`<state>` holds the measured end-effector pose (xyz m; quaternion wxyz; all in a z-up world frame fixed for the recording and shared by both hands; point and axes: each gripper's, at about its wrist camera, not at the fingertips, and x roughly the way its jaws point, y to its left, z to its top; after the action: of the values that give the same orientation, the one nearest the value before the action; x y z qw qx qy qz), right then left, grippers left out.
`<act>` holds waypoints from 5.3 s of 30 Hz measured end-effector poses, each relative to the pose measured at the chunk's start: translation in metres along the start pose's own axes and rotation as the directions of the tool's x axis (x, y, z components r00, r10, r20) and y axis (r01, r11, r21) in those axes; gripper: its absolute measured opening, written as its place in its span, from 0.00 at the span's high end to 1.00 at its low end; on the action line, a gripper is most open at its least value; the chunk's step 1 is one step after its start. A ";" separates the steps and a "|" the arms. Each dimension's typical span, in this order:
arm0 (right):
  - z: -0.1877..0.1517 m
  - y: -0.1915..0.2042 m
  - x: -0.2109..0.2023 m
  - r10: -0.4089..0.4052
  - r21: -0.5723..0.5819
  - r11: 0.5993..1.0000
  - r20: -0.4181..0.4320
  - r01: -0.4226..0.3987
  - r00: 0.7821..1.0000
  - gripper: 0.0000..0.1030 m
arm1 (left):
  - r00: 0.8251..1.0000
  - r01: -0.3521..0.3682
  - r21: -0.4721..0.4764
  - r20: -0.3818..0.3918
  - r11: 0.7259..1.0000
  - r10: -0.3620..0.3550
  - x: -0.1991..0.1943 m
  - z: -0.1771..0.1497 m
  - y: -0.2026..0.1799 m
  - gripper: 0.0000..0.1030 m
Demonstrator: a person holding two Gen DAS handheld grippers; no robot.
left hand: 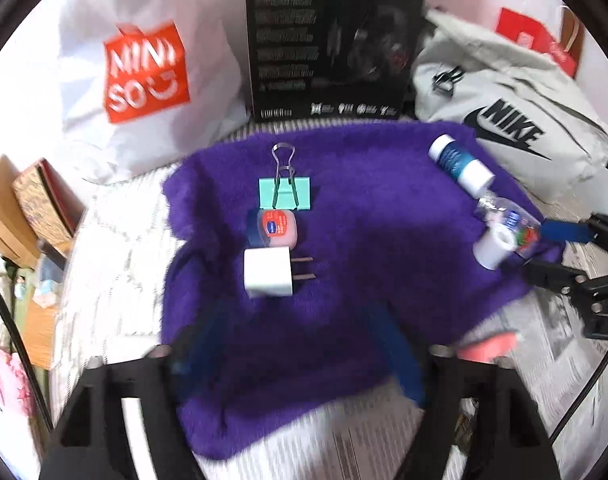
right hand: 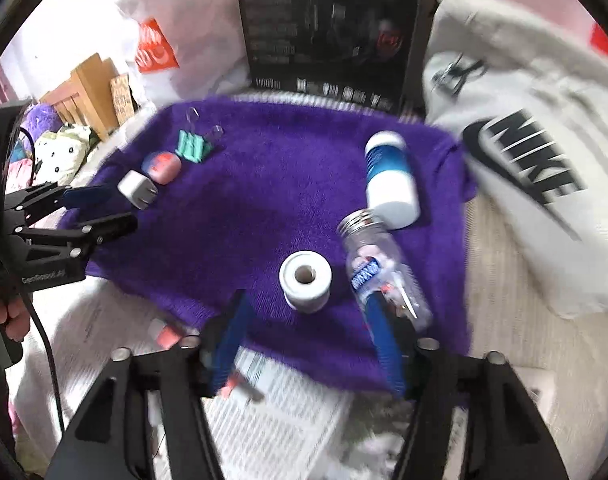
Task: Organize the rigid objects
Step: 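Place the adapter on the towel with the left gripper while the right gripper places the tape roll, then grasp the black-and-gold Grand Reserve tube with the left gripper while the right gripper approaches the black marker, then grasp the black marker with the right gripper while the left gripper holds the tube, then place the tube beside the adapter with the left gripper while the right gripper places the marker on the towel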
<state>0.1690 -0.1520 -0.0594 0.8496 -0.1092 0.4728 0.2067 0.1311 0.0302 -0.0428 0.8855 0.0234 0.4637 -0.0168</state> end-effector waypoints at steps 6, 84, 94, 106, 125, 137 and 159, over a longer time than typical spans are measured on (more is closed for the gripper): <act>-0.040 0.001 -0.045 0.013 0.028 0.999 0.086 -0.016 0.996 0.20 | 1.000 -0.005 0.009 0.024 1.000 0.005 -0.034 -0.040 -0.009 0.19; -0.125 0.004 -0.010 -0.092 0.082 0.993 0.055 0.087 0.994 0.00 | 0.996 0.086 0.119 -0.008 0.989 -0.086 -0.026 -0.107 -0.079 0.78; -0.129 -0.003 -0.025 0.011 0.090 0.996 0.073 -0.018 0.997 0.05 | 0.993 0.114 0.081 -0.032 0.990 -0.111 -0.032 -0.113 -0.063 0.78; -0.105 0.059 -0.026 0.096 -0.194 0.977 0.016 -0.091 0.995 0.35 | 0.991 0.126 0.039 -0.045 0.991 -0.125 -0.033 -0.116 -0.045 0.78; -0.070 0.072 0.005 0.138 -0.246 0.957 -0.077 -0.153 0.987 0.88 | 0.989 0.139 0.013 -0.050 0.990 -0.138 -0.029 -0.115 -0.027 0.78; -0.073 0.058 -0.005 0.159 -0.147 0.974 -0.089 -0.170 0.983 0.89 | 0.988 0.141 -0.009 -0.059 0.990 -0.141 -0.028 -0.110 -0.017 0.78; -0.051 0.034 -0.045 0.183 -0.117 0.976 -0.039 -0.186 0.982 0.89 | 0.984 0.177 0.010 0.002 0.984 -0.177 -0.053 -0.047 0.002 0.78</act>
<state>0.0942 -0.1522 -0.0480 0.8118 -0.1186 0.4796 0.3112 0.0620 0.0351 -0.0258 0.8810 -0.0135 0.4627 -0.0977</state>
